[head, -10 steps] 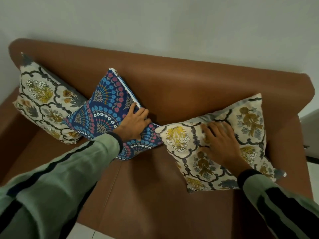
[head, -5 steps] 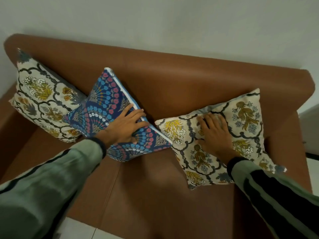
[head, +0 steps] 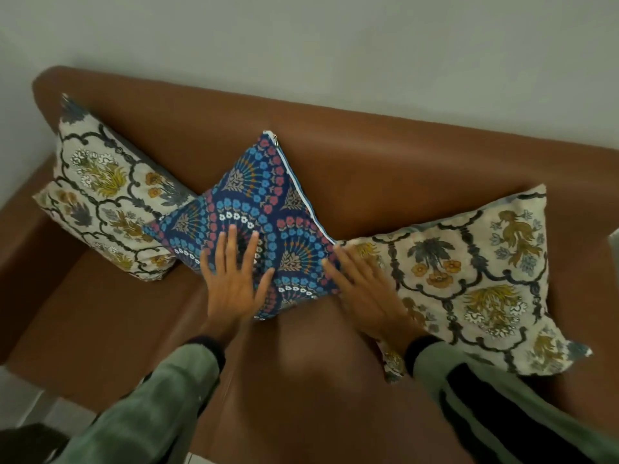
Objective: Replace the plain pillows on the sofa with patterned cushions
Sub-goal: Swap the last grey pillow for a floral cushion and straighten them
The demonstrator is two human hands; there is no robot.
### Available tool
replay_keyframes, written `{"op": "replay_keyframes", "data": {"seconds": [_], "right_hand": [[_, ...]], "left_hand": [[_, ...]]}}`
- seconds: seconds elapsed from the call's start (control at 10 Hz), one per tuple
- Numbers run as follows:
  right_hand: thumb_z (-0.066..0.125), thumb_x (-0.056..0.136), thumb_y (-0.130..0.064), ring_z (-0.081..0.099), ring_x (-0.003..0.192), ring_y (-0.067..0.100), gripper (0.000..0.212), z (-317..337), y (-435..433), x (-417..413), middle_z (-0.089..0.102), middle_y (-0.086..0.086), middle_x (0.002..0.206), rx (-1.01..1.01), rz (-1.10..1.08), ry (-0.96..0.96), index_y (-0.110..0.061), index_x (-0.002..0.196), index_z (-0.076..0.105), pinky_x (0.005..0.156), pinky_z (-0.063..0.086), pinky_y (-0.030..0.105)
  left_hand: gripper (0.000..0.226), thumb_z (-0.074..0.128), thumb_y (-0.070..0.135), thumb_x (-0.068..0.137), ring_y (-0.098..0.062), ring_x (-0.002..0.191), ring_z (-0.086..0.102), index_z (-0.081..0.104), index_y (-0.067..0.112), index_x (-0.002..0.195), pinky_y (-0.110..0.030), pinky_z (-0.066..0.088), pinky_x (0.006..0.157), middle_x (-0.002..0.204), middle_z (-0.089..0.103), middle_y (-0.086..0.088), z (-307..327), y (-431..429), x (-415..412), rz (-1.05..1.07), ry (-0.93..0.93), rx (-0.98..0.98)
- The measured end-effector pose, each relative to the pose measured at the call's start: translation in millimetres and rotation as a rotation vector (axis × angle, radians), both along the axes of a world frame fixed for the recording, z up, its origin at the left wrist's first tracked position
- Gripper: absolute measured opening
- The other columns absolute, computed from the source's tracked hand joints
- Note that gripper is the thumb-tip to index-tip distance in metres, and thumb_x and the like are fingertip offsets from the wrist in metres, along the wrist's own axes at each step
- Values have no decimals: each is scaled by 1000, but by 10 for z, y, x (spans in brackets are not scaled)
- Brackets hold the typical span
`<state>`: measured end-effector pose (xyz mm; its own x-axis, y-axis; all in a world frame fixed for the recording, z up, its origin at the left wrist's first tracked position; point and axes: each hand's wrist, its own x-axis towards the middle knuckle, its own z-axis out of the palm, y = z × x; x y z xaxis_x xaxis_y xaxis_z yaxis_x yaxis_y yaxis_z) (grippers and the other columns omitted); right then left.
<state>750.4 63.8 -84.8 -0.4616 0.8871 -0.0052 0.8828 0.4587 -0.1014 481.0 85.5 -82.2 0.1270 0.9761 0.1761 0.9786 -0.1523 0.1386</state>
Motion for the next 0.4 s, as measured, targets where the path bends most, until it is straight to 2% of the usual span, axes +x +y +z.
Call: {"op": "replay_keyframes", "data": {"seconds": [0.1,0.2,0.3,0.4], "right_hand": [[36,100,-13,-13,149,25,68,-84,208,-388,-10,5,164,-73,40,27,-29,154,-2,120,3,49],[40,102,-21,-20,148,24,70,-77,293,-497,-18,2,163,-237,-19,-53,-31,153,-7,120,4,55],[43,99,-31,-18,148,26,72,114,234,-426,-17,4,163,-322,-51,-210,-31,153,-5,119,0,59],[48,93,-40,-10,150,29,73,604,325,-260,-4,10,164,-263,-38,-312,-24,153,9,117,4,58]], "left_hand": [[72,23,71,93,-18,151,-13,2,39,155,-60,-2,120,167,-6,1,-11,163,-176,-18,-146,-216],[72,15,75,89,-16,150,-15,-2,46,152,-60,-2,120,164,-17,11,117,410,-343,-113,-127,-490],[77,10,79,84,-21,151,-10,0,45,153,-59,-1,120,164,-19,10,376,477,-455,-170,-31,-653],[84,-1,83,78,-22,152,-8,-2,44,153,-59,-3,120,166,-11,5,821,463,-517,-170,60,-540]]}}
